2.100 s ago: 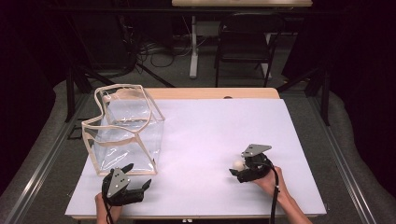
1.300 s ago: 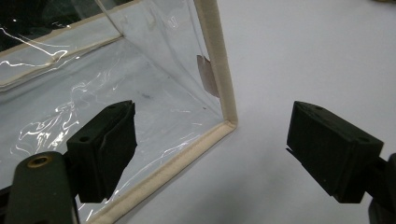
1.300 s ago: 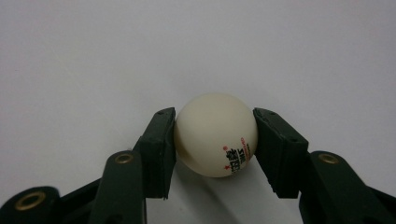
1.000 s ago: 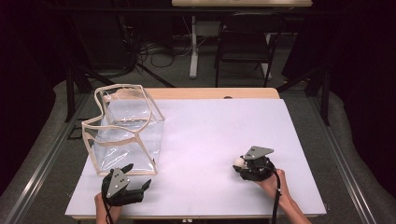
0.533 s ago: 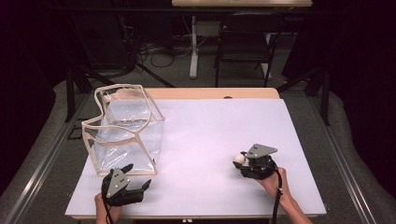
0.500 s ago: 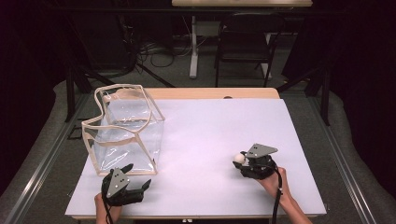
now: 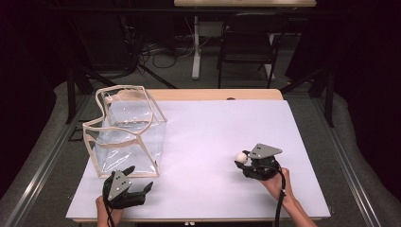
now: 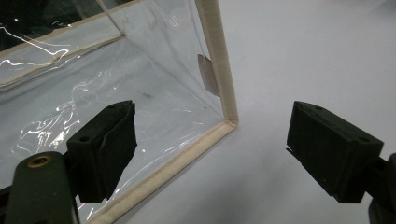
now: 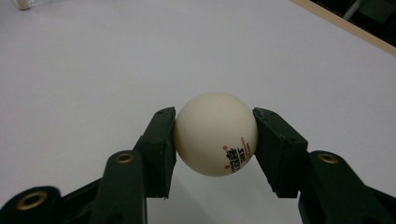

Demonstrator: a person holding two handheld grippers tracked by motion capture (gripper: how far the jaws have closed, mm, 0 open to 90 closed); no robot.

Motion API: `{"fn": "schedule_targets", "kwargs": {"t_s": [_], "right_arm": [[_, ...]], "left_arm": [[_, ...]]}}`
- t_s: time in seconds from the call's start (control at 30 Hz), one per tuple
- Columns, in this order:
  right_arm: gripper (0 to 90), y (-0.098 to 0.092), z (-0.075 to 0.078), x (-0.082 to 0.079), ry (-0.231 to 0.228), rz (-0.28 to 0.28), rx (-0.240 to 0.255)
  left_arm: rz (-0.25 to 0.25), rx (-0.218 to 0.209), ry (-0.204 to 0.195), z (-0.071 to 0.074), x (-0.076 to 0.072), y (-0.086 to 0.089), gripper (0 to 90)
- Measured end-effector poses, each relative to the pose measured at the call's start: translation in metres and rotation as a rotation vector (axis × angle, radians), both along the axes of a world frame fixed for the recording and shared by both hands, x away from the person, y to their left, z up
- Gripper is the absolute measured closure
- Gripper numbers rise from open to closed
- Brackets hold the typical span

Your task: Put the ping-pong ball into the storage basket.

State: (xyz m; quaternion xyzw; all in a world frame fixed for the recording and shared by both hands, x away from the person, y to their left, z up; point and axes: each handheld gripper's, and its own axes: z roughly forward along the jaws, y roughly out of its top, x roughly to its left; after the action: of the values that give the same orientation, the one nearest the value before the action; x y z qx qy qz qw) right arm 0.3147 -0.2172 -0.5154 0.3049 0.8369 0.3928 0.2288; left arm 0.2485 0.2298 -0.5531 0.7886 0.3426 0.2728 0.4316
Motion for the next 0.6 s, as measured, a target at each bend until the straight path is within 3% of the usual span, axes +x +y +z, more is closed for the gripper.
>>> {"fn": "schedule_targets", "kwargs": {"t_s": [0.6], "right_arm": [[50.9,0.003,0.014,0.005,-0.049,0.003,0.029]], "left_arm": [[-0.001,0.002,-0.002,0.0,0.001,0.0,15.9]]}}
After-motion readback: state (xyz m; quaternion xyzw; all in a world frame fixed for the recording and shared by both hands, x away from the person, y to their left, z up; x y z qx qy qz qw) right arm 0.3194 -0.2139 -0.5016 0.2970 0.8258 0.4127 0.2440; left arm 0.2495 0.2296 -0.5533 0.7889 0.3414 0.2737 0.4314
